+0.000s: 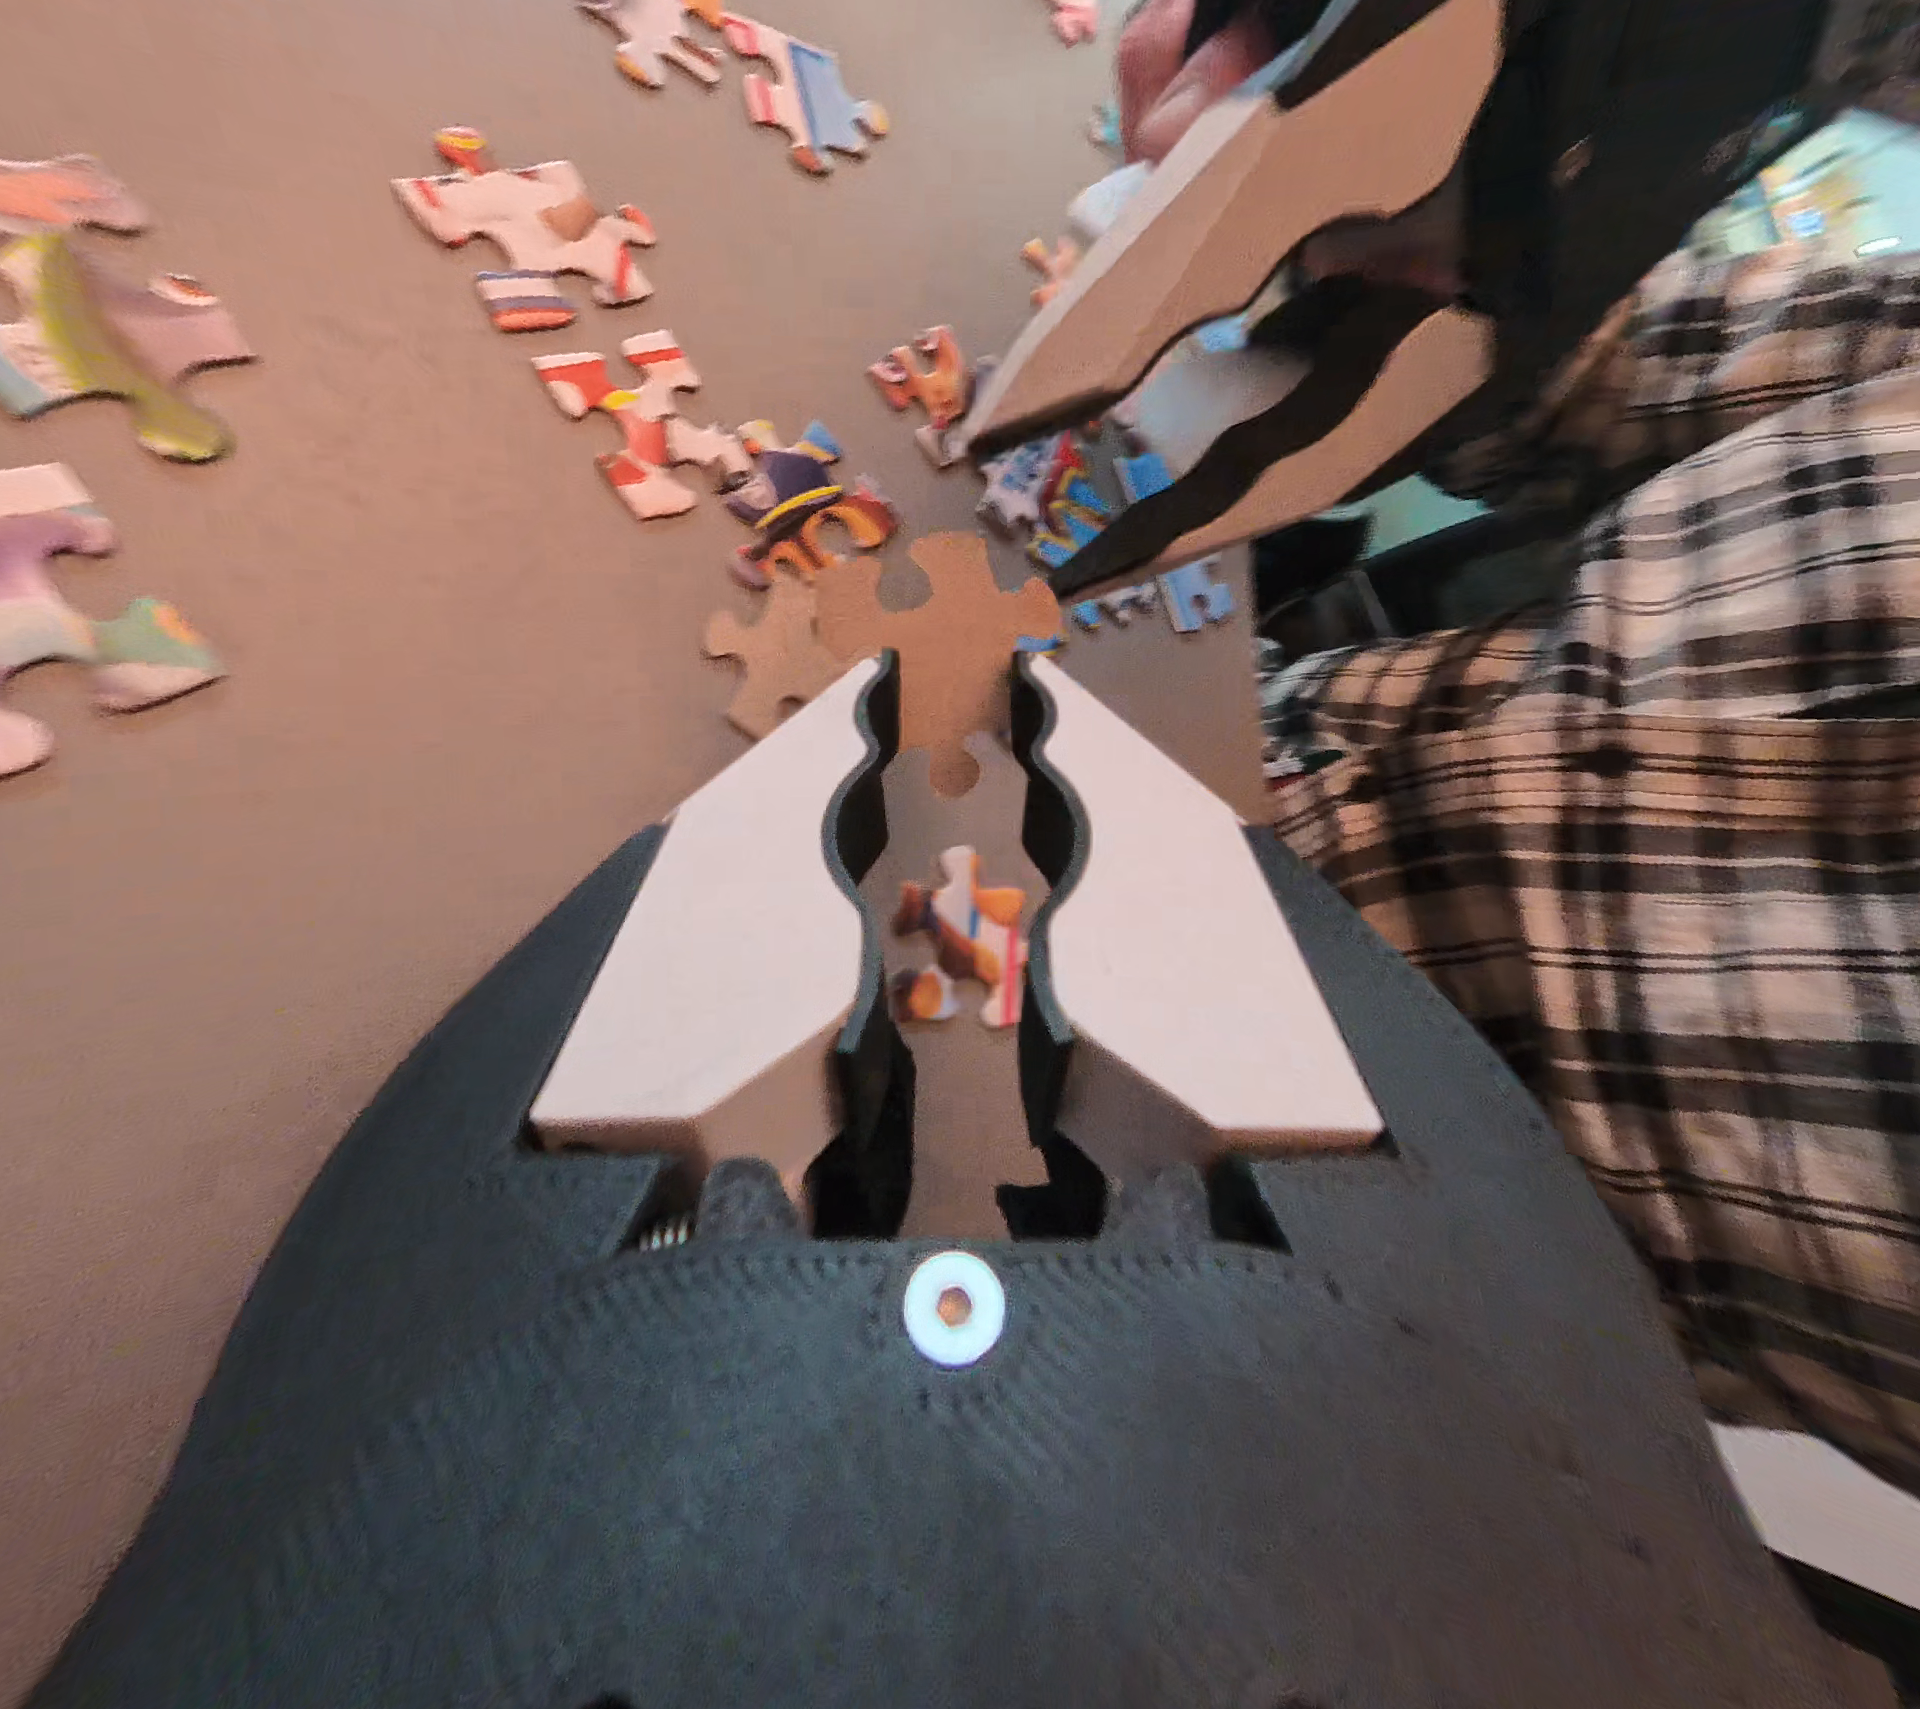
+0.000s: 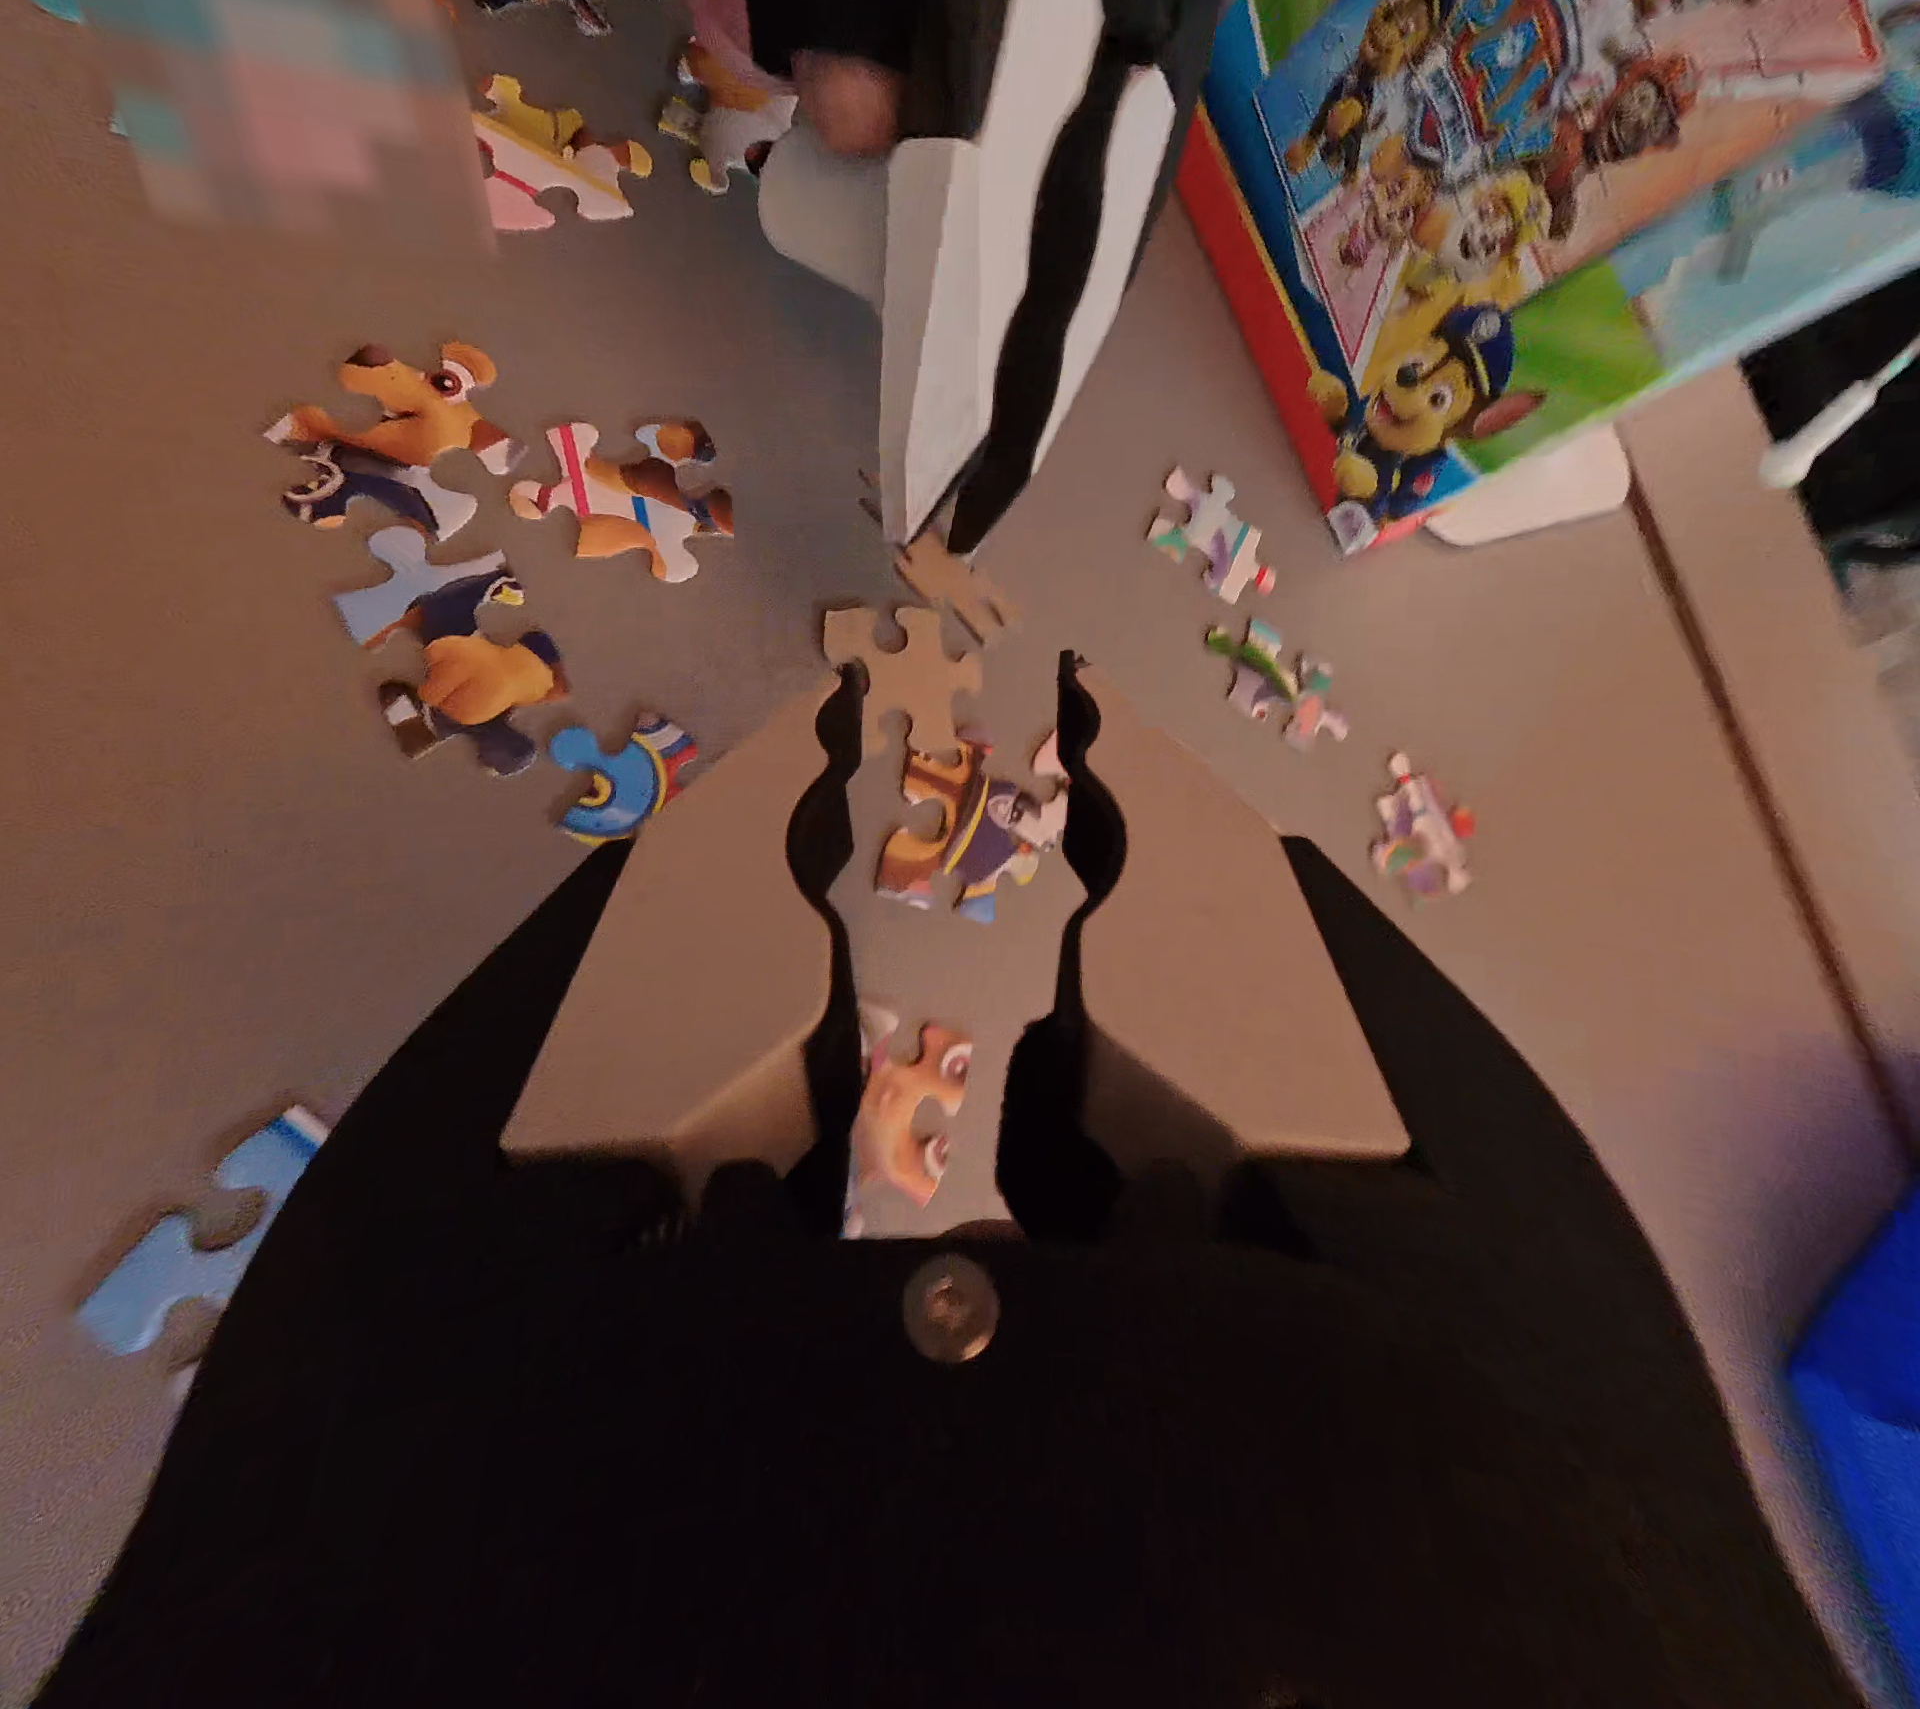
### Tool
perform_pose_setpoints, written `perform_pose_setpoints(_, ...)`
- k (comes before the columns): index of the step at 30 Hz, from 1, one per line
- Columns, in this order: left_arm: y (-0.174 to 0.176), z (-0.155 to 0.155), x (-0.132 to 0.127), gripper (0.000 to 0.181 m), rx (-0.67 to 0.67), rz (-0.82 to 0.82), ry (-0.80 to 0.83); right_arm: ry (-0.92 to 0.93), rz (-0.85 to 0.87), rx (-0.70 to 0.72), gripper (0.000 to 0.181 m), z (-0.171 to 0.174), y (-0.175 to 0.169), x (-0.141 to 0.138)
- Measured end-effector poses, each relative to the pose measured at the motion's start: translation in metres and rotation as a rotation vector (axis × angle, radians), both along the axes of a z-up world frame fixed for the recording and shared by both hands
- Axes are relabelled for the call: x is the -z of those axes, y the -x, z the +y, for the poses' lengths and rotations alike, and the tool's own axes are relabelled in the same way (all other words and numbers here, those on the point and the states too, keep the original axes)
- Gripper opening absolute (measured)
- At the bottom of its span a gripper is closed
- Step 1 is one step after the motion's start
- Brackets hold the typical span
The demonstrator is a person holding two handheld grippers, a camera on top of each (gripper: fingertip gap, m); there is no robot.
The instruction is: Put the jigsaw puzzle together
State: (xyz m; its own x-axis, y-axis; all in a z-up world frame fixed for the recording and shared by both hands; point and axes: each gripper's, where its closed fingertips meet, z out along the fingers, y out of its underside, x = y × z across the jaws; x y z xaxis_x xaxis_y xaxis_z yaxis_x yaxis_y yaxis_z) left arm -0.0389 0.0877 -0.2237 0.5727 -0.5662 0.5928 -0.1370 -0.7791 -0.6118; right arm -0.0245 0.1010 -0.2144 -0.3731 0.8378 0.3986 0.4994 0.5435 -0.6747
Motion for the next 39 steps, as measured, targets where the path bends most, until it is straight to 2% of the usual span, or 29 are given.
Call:
perform_pose_setpoints(2,-0.009,-0.005,-0.009,0.02,0.046,-0.089,0.04,-0.048,-0.02,-0.031,0.03,0.0,0.007,0.005)
perform_pose_setpoints(4,-0.013,-0.006,-0.016,0.02,0.071,-0.138,0.06,-0.018,-0.043,-0.086,0.02,-0.006,0.009,0.008)
perform_pose_setpoints(6,-0.016,-0.005,-0.025,0.0,0.097,-0.21,0.073,0.033,-0.055,-0.135,0.001,-0.012,0.008,0.007)
perform_pose_setpoints(8,-0.015,-0.002,-0.033,0.002,0.107,-0.261,0.085,0.126,-0.093,-0.132,0.0,-0.012,0.006,0.007)
perform_pose_setpoints(9,-0.012,0.002,-0.035,0.01,0.091,-0.263,0.073,0.197,-0.102,-0.12,0.0,-0.011,0.005,0.005)
perform_pose_setpoints(13,-0.006,0.009,-0.05,0.015,0.051,-0.27,-0.007,0.666,-0.098,-0.1,0.0,-0.006,-0.001,-0.019)
perform_pose_setpoints(15,-0.007,0.009,-0.056,0.017,0.048,-0.262,-0.048,0.829,-0.084,-0.087,0.0,0.002,-0.005,-0.03)
perform_pose_setpoints(20,-0.021,0.017,-0.06,0.016,0.03,-0.212,-0.137,1.042,-0.04,-0.085,0.0,0.012,-0.017,-0.048)
perform_pose_setpoints(27,-0.044,0.026,-0.069,0.0,0.054,-0.22,-0.204,1.117,-0.032,-0.07,0.0,0.016,-0.036,-0.054)
perform_pose_setpoints(35,-0.061,0.035,-0.076,0.0,0.047,-0.26,-0.232,1.139,-0.03,-0.049,0.0,0.022,-0.056,-0.058)
perform_pose_setpoints(36,-0.062,0.036,-0.075,0.001,0.053,-0.25,-0.232,1.132,-0.034,-0.043,0.0,0.024,-0.059,-0.058)
perform_pose_setpoints(37,-0.064,0.038,-0.076,0.011,0.049,-0.25,-0.226,1.127,-0.036,-0.038,0.0,0.026,-0.061,-0.058)
perform_pose_setpoints(39,-0.071,0.037,-0.077,0.01,0.072,-0.252,-0.228,1.107,-0.059,-0.027,0.0,0.027,-0.065,-0.057)
